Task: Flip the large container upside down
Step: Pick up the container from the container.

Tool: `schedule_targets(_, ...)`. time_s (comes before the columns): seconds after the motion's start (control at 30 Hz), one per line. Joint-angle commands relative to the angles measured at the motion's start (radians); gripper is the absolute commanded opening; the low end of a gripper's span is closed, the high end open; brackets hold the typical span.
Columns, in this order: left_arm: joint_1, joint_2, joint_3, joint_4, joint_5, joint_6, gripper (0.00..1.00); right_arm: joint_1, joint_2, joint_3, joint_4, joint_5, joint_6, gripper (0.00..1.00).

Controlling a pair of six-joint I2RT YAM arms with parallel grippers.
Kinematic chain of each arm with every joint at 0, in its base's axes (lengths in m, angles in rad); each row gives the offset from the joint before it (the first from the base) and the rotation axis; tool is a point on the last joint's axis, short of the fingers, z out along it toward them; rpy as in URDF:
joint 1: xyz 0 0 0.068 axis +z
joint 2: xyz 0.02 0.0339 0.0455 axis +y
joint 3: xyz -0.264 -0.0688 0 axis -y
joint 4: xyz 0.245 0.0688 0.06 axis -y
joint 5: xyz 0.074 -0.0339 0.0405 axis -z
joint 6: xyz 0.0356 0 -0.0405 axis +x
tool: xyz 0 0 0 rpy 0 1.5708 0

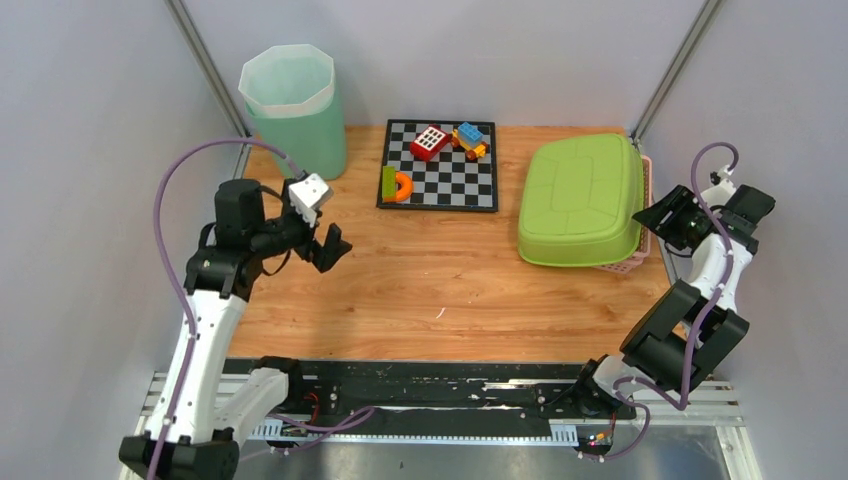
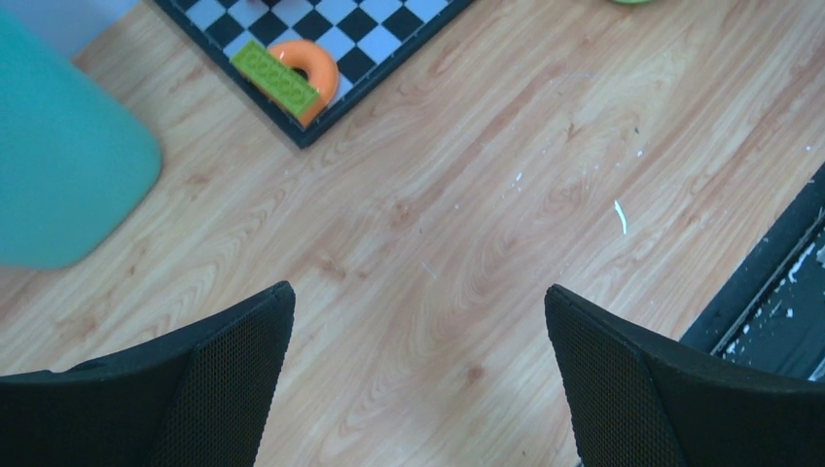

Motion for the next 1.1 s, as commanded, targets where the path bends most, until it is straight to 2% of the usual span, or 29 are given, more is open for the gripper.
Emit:
schedule_targets(0.0, -0.124, 0.135, 0.123, 0.082, -0.188, -0.067, 1.0, -0.027, 0.007, -0.01, 0.021, -0.048, 0.029, 0.61)
schedule_targets(0.23, -0.313, 0.45, 0.352, 0.214, -0.348, -0.225, 1.0, -0.033, -0.01, -0.014, 0.044, -0.081, 0.068, 0.63)
schedule_targets(0.4, -0.415, 0.707, 0.541, 0.24, -0.384, -0.315, 1.0, -0.045, -0.003, -0.018, 0.078, -0.125, 0.114, 0.67)
schedule_targets(0.63, -0.502, 1.025, 0.79, 0.203, -0.386, -0.447, 1.0, -0.051, 0.025, -0.043, 0.167, -0.19, 0.185, 0.79)
schedule_targets(0.8, -0.533, 1.149, 0.867, 0.212, -0.33, -0.52, 1.0, -0.05, 0.04, -0.057, 0.208, -0.207, 0.212, 0.84)
schedule_targets(0.97, -0.566, 1.215, 0.894, 0.249, -0.303, -0.571, 1.0, -0.051, 0.058, -0.067, 0.218, -0.185, 0.215, 0.99)
schedule_targets(1.07, -0.588, 1.249, 0.915, 0.252, -0.302, -0.579, 1.0, -0.051, 0.072, -0.073, 0.228, -0.199, 0.217, 1.0)
